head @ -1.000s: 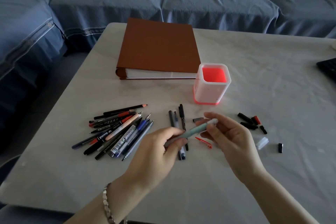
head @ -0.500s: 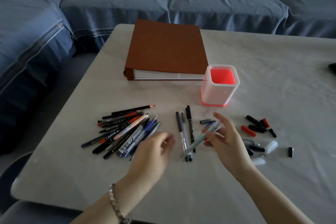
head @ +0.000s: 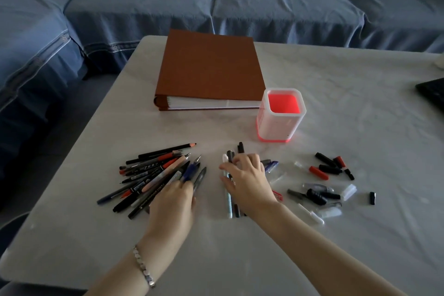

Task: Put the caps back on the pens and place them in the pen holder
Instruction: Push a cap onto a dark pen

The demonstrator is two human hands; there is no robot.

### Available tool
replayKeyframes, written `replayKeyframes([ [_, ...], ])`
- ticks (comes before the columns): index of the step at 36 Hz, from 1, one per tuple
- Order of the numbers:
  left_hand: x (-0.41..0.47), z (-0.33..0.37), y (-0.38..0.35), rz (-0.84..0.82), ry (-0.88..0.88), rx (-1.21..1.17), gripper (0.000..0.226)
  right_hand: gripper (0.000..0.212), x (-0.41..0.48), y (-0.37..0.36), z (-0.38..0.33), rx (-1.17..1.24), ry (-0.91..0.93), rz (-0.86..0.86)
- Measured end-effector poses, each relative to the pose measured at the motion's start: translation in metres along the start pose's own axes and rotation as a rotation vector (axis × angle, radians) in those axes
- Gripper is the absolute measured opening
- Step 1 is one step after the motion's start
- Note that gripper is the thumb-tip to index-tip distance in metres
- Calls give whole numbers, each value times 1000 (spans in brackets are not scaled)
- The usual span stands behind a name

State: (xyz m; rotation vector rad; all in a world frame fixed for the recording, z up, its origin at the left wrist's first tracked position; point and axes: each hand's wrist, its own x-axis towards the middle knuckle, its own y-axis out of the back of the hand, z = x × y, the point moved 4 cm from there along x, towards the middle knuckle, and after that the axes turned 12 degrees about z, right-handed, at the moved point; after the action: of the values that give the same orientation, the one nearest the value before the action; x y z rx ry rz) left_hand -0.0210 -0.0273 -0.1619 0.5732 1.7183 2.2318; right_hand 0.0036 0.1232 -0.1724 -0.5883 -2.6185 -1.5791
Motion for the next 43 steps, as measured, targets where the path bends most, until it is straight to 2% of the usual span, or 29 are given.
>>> replayKeyframes([
  [4, 1, -1, -1, -59, 159, -38, 6, 31, -12, 14, 10, 53, 44, 16],
  [8, 9, 8, 3, 24, 174, -203, 18, 20, -25, 42, 41, 59, -10, 81],
  [11, 14, 18, 5, 46, 195, -380, 18, 15, -28, 65, 68, 42, -103, 62],
  [14, 15, 29, 6, 45, 183, -453, 13, 16, -24, 79, 88, 9, -163, 61],
  [16, 15, 33, 7, 54, 171, -481, 6, 16, -18, 82, 91, -14, -154, 84],
  [19, 16, 33, 7, 62, 200, -519, 11, 20, -5, 75, 83, -74, -75, 71],
  [23, 15, 34, 12, 55, 211, -577, 20, 32, 14, 54, 72, -164, -24, -59],
  [25, 14, 34, 16, 67, 196, -626, 14, 35, 21, 44, 71, -187, -37, -103],
  [30, 11, 33, 19, 8, 144, -681, 10, 25, 28, 33, 74, -227, -94, -96],
  [34, 8, 33, 17, -15, 156, -726, 14, 26, 22, 32, 79, -322, -3, -111],
  [39, 6, 39, 19, -5, 157, -782, 20, 24, 10, 44, 81, -269, -47, -2],
  [43, 4, 43, 24, 18, 135, -802, 23, 16, 0, 68, 73, 48, -209, 156],
])
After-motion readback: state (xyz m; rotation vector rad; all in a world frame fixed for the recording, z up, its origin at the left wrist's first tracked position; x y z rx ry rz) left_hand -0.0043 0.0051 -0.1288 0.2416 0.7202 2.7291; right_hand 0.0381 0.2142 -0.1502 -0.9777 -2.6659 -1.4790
